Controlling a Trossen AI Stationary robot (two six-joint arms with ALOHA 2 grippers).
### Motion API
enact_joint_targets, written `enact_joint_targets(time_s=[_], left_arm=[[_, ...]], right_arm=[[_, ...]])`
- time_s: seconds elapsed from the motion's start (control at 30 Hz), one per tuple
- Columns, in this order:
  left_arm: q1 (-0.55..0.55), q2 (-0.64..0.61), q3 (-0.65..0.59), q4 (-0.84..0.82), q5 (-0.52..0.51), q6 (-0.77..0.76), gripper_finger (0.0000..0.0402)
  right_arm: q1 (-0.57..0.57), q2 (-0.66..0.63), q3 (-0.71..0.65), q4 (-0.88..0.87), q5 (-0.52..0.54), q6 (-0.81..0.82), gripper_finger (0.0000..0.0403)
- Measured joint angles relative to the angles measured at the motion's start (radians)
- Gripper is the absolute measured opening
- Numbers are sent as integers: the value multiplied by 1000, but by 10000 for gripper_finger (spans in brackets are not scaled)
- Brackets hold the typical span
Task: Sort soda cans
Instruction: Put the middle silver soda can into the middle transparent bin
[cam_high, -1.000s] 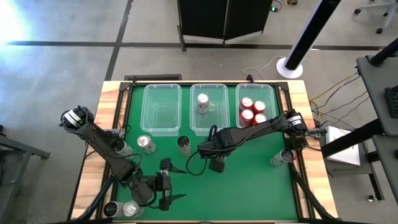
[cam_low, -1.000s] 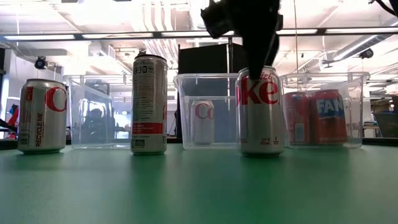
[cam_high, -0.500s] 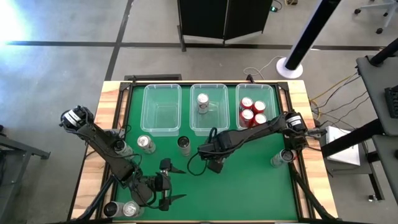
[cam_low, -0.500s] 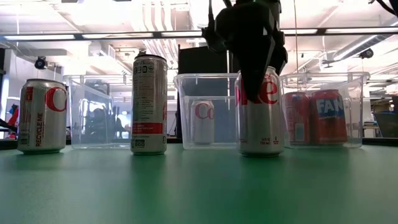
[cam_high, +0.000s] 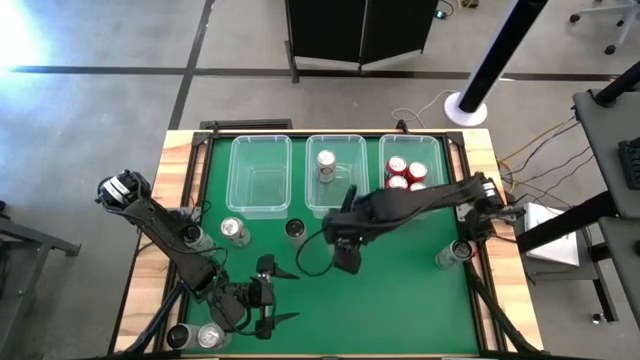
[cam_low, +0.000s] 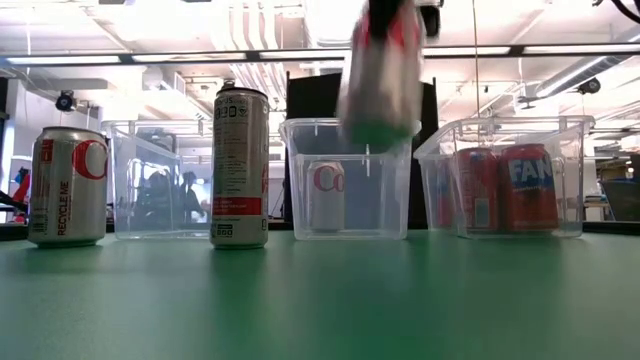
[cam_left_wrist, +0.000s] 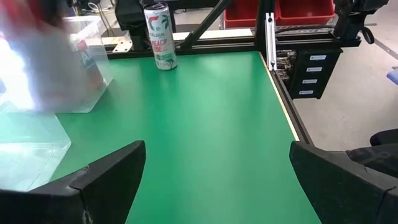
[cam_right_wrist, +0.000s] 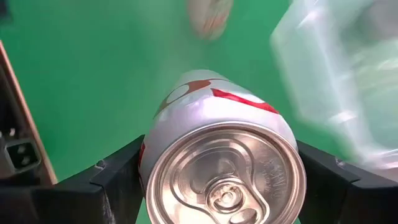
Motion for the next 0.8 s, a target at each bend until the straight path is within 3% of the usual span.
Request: enact_joint_targets(time_s=[0.17, 0.33, 0.57, 0.73, 0.8], left_arm=[[0, 0, 0, 4, 0, -1, 382], [0, 0, 0, 5, -1, -1, 382], [0, 0, 0, 4, -2, -9, 382], [0, 0, 0, -3, -2, -9, 382], [0, 0, 0, -8, -2, -9, 382]], right_arm=[[-75, -1, 179, -89, 138, -126, 303], [-230, -1, 220, -101, 194, -273, 303], [-416, 1, 72, -55, 191, -550, 304], [-483, 1, -95, 45, 43, -627, 304], [-490, 1, -155, 92, 33, -653, 304]])
